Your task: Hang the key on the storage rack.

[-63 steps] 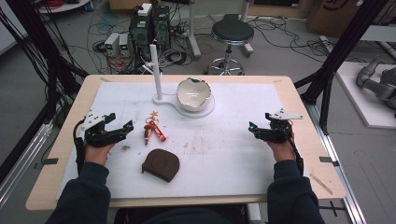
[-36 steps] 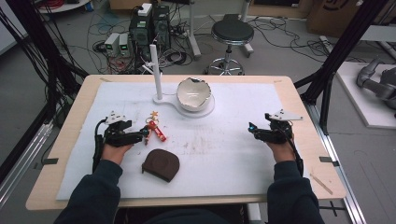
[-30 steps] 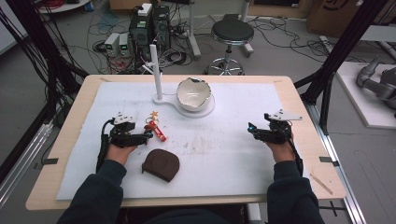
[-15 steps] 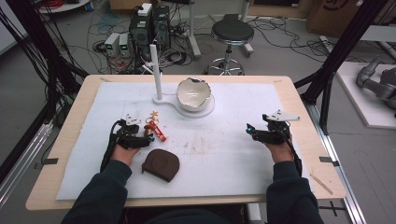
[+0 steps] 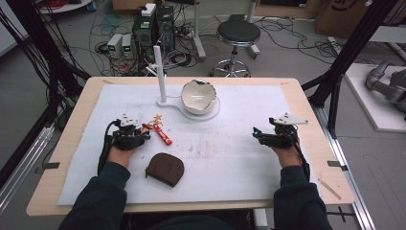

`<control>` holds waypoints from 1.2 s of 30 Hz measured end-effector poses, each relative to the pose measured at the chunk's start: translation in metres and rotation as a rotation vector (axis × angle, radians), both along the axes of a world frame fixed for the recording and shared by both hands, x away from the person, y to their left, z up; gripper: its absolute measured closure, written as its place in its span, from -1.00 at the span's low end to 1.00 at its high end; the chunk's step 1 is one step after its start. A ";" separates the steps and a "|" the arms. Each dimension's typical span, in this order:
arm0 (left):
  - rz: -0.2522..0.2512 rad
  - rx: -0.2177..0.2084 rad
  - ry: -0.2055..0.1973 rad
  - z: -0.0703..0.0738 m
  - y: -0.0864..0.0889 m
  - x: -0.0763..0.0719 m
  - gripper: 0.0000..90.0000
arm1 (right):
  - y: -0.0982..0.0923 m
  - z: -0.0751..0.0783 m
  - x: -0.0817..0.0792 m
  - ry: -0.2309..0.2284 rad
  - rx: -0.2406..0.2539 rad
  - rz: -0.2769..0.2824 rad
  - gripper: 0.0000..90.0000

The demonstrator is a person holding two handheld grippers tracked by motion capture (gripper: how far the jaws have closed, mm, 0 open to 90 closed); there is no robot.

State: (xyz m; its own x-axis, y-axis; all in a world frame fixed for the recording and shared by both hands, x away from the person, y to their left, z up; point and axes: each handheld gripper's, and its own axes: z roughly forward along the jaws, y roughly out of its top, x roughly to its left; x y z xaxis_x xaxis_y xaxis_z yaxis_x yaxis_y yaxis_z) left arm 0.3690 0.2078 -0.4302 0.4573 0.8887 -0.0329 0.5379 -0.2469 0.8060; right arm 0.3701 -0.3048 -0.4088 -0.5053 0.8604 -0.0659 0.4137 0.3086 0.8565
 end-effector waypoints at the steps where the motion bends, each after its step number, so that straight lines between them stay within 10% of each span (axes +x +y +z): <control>1: -0.006 -0.017 -0.015 0.004 0.003 0.000 0.47 | 0.000 0.000 0.000 0.001 0.000 0.002 -0.51; 11: -0.029 -0.145 -0.106 0.039 0.019 0.002 0.48 | -0.003 0.001 0.000 -0.001 0.028 -0.005 -0.51; 36: -0.091 -0.137 -0.248 0.156 -0.004 0.048 0.47 | -0.004 0.003 0.001 -0.011 0.048 0.013 -0.51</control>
